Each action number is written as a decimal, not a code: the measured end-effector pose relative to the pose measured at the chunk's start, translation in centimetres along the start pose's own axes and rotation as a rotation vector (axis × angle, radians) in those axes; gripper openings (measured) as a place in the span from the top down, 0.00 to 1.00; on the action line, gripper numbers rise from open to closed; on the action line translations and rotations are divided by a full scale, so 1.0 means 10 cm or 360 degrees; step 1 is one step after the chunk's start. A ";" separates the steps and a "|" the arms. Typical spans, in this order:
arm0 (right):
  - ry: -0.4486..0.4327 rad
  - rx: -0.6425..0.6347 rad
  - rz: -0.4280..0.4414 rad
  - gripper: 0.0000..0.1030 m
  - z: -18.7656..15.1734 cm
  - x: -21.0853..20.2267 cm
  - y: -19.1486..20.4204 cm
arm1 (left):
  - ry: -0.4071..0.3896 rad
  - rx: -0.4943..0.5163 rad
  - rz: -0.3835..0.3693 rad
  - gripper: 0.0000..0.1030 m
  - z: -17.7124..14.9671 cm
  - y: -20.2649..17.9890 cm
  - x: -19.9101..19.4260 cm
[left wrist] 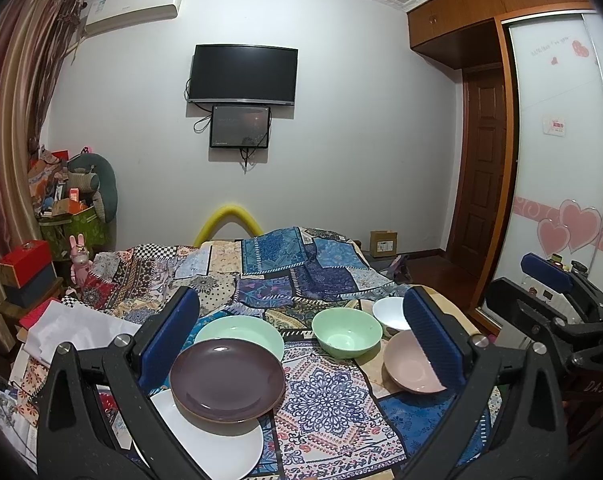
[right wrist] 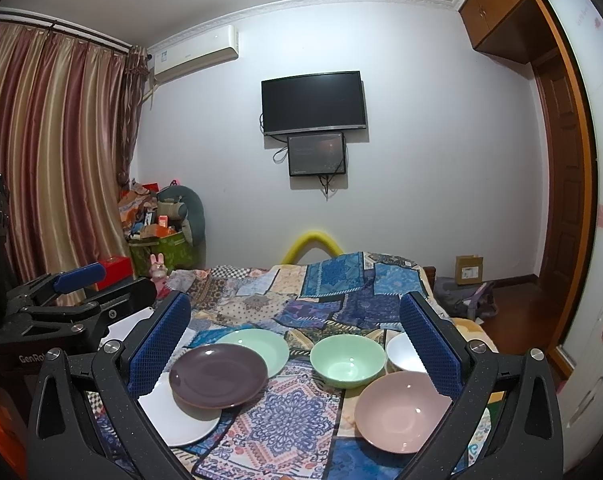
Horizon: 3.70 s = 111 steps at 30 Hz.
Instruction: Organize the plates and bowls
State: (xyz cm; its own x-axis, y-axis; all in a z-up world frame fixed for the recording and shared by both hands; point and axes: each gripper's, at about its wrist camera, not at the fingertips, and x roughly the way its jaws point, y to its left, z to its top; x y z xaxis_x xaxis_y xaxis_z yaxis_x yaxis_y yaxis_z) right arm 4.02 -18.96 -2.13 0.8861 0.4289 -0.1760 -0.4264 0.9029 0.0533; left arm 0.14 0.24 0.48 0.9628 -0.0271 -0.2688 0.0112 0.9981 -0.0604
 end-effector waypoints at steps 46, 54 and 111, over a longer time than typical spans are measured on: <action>0.0871 0.0069 0.0306 0.28 -1.13 1.92 0.46 | 0.0925 -0.0245 0.0217 0.33 -1.20 1.93 1.68; 0.1018 0.0137 0.0289 0.40 -1.33 2.25 0.38 | 0.1070 -0.0281 0.0162 0.44 -1.36 2.14 2.12; 0.1097 0.0306 0.0306 0.71 -1.46 2.18 0.04 | 0.1173 -0.0248 -0.0074 0.63 -1.42 1.53 2.23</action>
State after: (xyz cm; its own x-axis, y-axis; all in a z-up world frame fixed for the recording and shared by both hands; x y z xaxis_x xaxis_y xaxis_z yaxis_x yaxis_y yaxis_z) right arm 20.53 -9.67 -20.29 0.4568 0.5225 -0.7200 -0.4673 0.8296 0.3055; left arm 17.96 14.08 -20.06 0.5320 -0.1533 -0.8327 -0.0438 0.9772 -0.2079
